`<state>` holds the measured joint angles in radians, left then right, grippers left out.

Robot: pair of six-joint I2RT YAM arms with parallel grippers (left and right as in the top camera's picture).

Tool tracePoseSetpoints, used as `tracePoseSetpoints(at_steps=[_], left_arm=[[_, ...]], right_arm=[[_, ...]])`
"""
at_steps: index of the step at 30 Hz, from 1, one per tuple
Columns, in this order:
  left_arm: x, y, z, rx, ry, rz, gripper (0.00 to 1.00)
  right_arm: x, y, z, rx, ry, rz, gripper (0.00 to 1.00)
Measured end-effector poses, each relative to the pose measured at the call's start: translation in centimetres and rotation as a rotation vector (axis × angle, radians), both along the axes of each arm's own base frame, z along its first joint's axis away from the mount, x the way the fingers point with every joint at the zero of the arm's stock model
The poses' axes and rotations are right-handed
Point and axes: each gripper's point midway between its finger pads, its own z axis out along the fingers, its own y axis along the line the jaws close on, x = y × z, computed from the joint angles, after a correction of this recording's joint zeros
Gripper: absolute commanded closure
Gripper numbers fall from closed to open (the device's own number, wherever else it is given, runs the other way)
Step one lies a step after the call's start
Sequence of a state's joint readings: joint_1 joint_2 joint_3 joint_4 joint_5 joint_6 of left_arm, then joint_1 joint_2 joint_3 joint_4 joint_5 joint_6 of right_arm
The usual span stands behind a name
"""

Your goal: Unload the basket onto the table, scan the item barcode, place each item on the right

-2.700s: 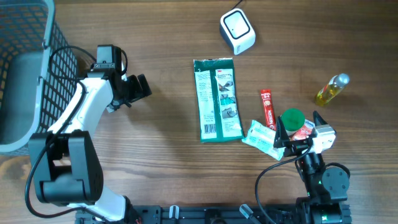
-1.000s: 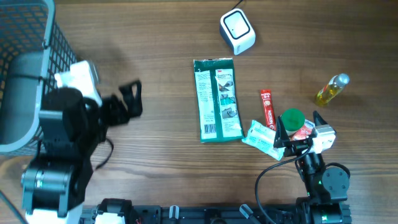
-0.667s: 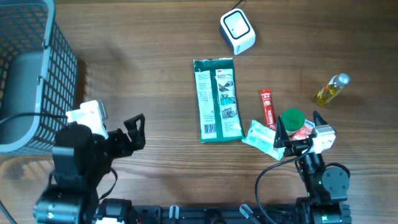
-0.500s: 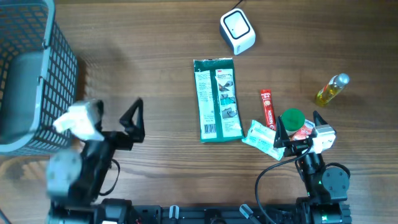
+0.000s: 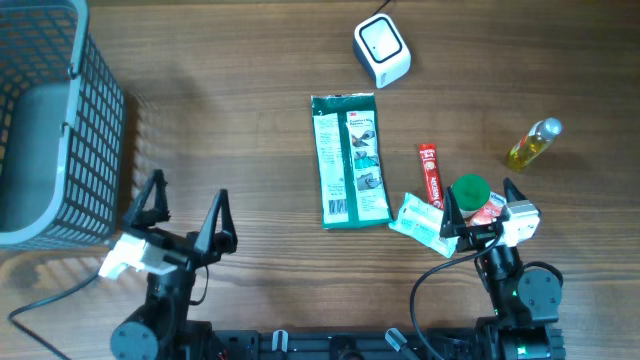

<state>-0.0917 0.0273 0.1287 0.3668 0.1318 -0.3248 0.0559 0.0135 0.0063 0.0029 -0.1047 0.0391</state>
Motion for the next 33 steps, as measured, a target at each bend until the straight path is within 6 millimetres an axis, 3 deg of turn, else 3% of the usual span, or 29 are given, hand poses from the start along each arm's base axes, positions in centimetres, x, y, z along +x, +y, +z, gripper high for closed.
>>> tracePoseSetpoints(at_steps=[7, 8, 9, 15, 23, 33], left_arm=[[2.5, 0.4, -7.1, 0.015, 0.191, 0.027, 0.00], [2.6, 0.4, -7.4, 0.016, 0.202, 0.027, 0.00], [3.0, 0.4, -9.1, 0.022, 0.273, 0.027, 0.00], [3.5, 0.5, -15.5, 0.045, 0.527, 0.036, 0.00], [3.5, 0.6, -15.6, 0.190, 0.500, 0.073, 0.00], [3.5, 0.6, -15.6, 0.215, 0.494, 0.078, 0.00]], right_arm=[[0.0, 0.0, 0.0, 0.000, 0.000, 0.000, 0.00], [0.0, 0.0, 0.0, 0.000, 0.000, 0.000, 0.00], [0.0, 0.0, 0.0, 0.000, 0.000, 0.000, 0.00], [0.0, 0.0, 0.0, 0.000, 0.000, 0.000, 0.00], [0.0, 0.0, 0.0, 0.000, 0.000, 0.000, 0.00], [0.0, 0.0, 0.0, 0.000, 0.000, 0.000, 0.00]])
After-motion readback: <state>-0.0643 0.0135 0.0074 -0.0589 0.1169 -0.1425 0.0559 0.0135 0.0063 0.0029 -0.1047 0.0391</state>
